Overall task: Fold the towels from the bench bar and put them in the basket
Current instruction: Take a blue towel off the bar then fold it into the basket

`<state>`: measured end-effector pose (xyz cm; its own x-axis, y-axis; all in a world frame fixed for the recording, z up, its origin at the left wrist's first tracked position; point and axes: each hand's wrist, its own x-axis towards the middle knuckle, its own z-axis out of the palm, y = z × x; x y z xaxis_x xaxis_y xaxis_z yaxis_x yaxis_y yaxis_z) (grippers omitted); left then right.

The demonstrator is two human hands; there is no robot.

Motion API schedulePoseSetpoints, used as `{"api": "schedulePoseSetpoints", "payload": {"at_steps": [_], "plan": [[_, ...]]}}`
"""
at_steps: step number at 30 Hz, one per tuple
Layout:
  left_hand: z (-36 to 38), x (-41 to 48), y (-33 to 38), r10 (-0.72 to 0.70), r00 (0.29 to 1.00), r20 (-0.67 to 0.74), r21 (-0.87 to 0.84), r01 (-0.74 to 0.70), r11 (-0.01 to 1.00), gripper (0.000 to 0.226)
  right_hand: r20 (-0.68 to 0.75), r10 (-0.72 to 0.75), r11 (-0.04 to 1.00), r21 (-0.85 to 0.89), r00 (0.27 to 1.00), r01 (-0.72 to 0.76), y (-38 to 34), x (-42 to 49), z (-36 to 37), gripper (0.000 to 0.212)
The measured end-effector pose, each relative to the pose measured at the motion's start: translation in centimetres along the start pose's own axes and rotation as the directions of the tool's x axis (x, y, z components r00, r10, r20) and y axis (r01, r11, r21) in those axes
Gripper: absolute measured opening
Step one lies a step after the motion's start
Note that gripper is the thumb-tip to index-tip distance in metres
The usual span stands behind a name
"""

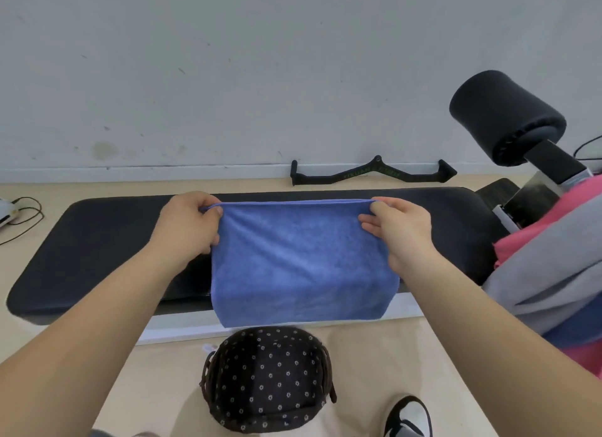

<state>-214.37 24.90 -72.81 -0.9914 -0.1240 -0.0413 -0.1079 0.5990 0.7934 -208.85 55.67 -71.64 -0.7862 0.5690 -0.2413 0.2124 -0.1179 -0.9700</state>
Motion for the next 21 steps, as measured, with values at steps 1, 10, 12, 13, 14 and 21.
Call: {"api": "schedulePoseSetpoints", "payload": {"at_steps": [1, 10, 12, 13, 14, 21], "plan": [[0.4, 0.3, 0.1, -0.094, 0.996, 0.013, -0.113, 0.094, 0.989, 0.014, 0.006, -0.008, 1.0, -0.013, 1.0, 0.008, 0.0, 0.6, 0.8, 0.01], [3.1, 4.1, 0.3, -0.251, 0.968, 0.018, -0.517, 0.224, 0.826, 0.012, 0.12, -0.111, 0.922, -0.357, 0.987, 0.147, 1.1, 7.5, 5.7, 0.019], [3.4, 5.0, 0.2, -0.22, 0.975, -0.01, -0.505, 0.185, 0.843, 0.015, 0.138, -0.08, 0.946, -0.303, 0.987, 0.119, 1.0, 8.3, 6.5, 0.01], [3.5, 5.4, 0.1, -0.208, 0.978, -0.021, -0.497, 0.17, 0.851, 0.015, 0.148, -0.073, 0.951, -0.289, 0.986, 0.113, 1.0, 8.6, 6.9, 0.019], [3.7, 5.7, 0.0, -0.192, 0.981, -0.031, -0.488, 0.153, 0.859, 0.015, 0.172, -0.083, 0.945, -0.299, 0.981, 0.133, 1.1, 8.8, 7.1, 0.027], [3.7, 4.9, -0.6, 0.151, 0.986, 0.071, -0.078, -0.145, 0.986, 0.058, 0.375, -0.345, 0.713, -0.491, 0.86, 0.5, 1.9, 6.8, 6.8, 0.051]]}}
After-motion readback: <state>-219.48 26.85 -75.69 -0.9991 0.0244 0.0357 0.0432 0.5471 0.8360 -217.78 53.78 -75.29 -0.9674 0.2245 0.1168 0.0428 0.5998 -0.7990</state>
